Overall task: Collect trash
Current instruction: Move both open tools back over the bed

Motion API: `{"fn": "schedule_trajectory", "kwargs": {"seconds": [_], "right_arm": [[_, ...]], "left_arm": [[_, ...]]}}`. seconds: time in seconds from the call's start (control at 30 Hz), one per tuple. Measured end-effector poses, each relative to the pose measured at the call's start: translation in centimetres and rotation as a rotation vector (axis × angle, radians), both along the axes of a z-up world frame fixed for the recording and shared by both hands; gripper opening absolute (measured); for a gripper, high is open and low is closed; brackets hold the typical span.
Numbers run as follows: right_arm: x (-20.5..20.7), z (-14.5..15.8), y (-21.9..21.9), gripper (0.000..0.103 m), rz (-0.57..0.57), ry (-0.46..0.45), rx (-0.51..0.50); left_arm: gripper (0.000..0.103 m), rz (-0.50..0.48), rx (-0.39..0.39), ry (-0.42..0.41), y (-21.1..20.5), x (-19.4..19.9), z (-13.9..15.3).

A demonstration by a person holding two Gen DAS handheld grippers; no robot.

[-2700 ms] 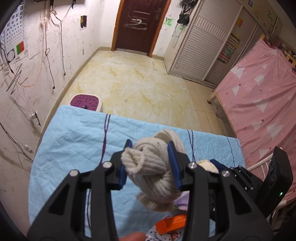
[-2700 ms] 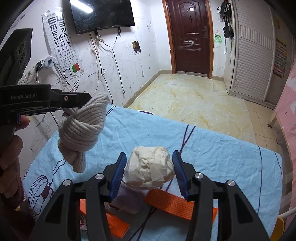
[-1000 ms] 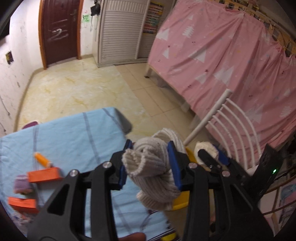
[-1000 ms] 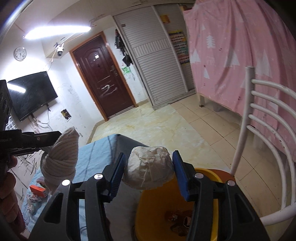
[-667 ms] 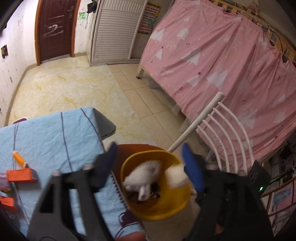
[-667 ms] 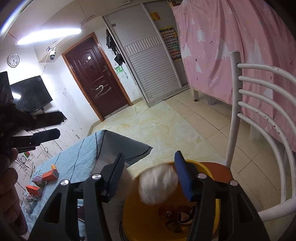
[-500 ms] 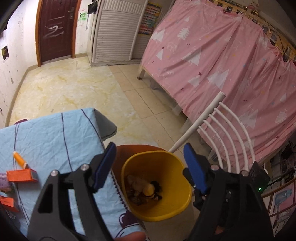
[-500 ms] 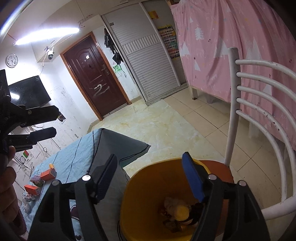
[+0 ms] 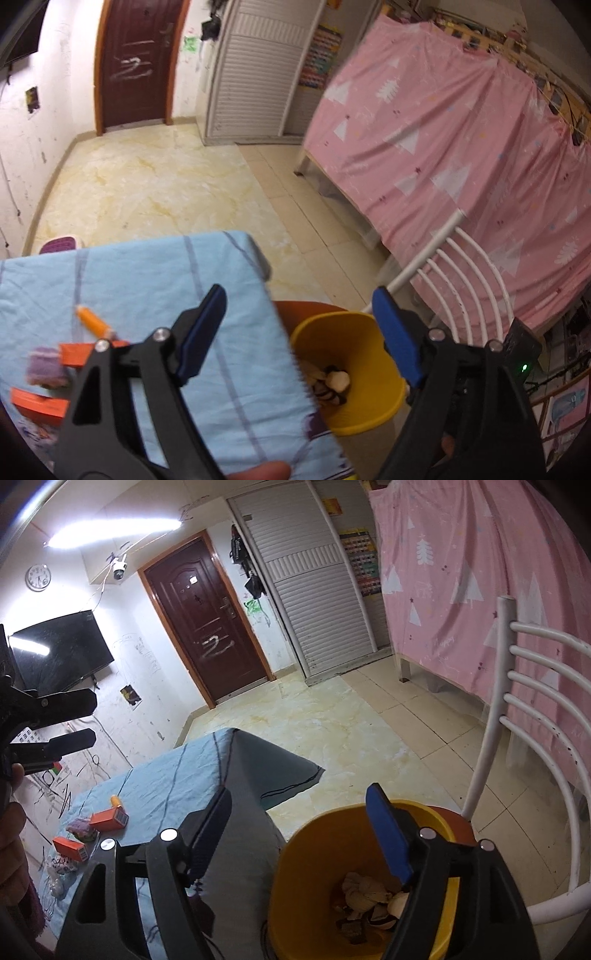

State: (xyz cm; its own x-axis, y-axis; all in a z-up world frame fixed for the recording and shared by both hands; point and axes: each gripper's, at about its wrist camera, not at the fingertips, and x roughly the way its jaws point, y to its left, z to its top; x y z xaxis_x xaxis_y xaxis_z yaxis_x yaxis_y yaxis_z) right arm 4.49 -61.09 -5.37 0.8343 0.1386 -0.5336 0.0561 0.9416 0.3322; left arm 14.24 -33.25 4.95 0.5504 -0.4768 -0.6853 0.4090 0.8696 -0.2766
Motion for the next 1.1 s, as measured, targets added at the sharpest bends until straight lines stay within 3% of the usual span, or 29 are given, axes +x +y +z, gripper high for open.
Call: {"fn": "schedule_trajectory", "kwargs": {"seconds": [0.23,0.47,0.8,1.1], "right_arm": [[1.1,1.4,4.2,0.072,0.072,-0.011,-0.024],[2.6,2.3,8.4,0.074,0.147,-0.006,-0.056],[4.2,3.3,14.3,0.079,0.252,0.002,-0.102],[4.9,3.3,19.5,0.082,0.356,0.018,-0.127]], "left_arm": [[0.078,0.082,0.027,-0.049,6.0,0.2,0.5],[0.086,0.167,0.04,-0.072,11.9,0.0,0.3],[0.091,0.227,0.093,-0.063,18.2,-1.7,-0.4],[0.091,0.257,0.155,0.014,23.0,-3.3,-2.4]]}}
